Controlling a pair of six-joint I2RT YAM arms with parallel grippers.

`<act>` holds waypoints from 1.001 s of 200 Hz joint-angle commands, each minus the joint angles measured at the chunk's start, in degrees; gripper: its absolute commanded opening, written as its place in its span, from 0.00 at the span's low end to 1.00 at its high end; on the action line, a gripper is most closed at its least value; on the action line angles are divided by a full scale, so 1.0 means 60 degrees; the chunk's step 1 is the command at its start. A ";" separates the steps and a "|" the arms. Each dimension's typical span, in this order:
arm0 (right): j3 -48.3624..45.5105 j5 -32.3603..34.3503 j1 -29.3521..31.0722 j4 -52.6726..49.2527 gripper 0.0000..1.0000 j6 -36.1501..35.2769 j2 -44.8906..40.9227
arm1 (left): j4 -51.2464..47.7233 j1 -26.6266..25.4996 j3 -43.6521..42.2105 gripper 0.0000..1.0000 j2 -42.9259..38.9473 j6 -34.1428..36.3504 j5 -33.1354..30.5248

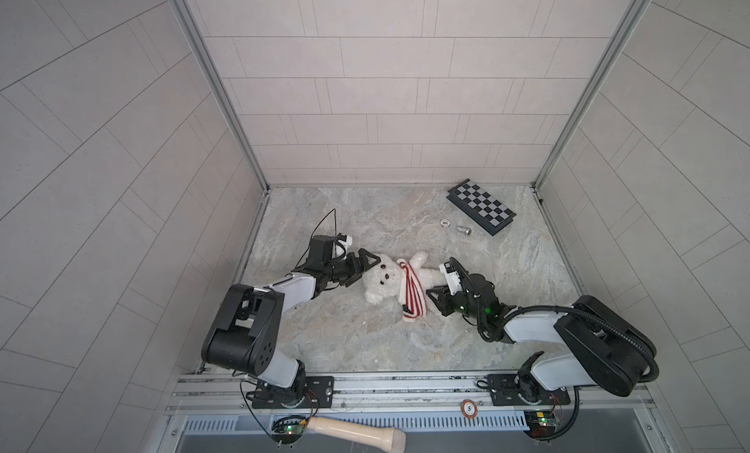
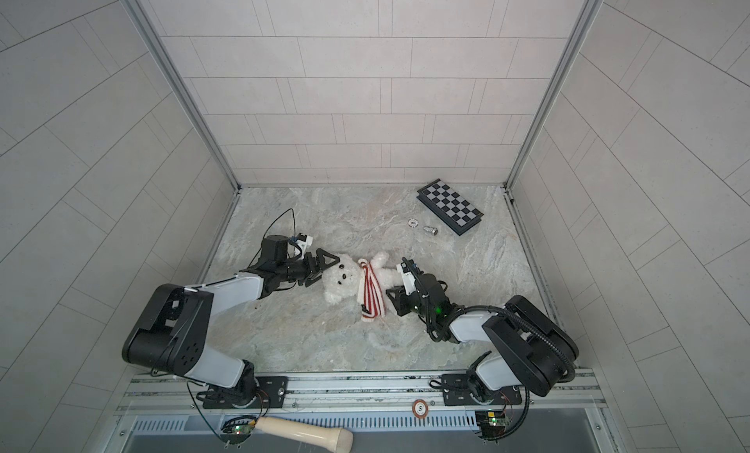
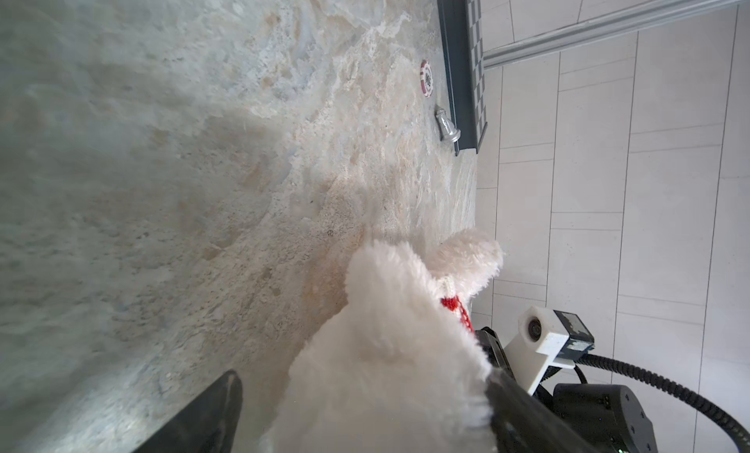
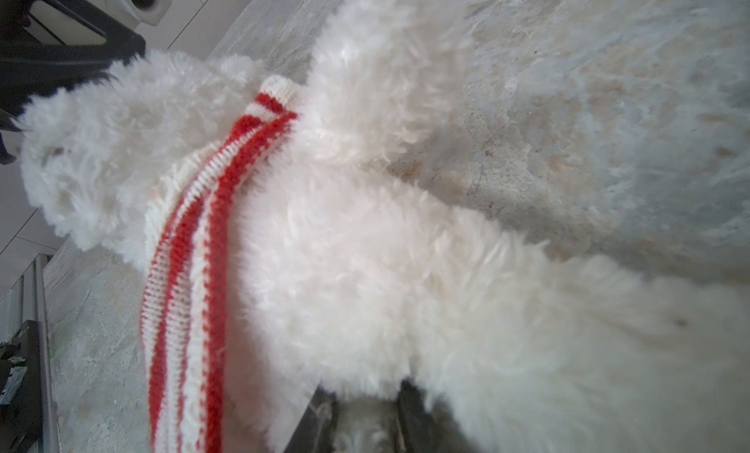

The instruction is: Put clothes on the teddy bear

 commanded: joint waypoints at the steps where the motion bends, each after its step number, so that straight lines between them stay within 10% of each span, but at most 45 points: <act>1: -0.0116 0.0255 0.0053 -0.1201 0.26 -0.0018 0.0305 | 0.1299 -0.0066 -0.0134 0.86 0.0025 -0.0559 0.0443; 162: -0.0539 0.0895 0.0883 -0.0719 0.23 -0.0131 -0.0173 | 0.2565 -0.0806 -0.0966 0.34 -0.1185 -0.1215 0.0245; 200: -0.0762 0.0722 0.0906 -0.1301 0.40 -0.0269 -0.2014 | 0.4004 -0.0801 -0.1313 0.17 -0.1547 -0.1528 0.0348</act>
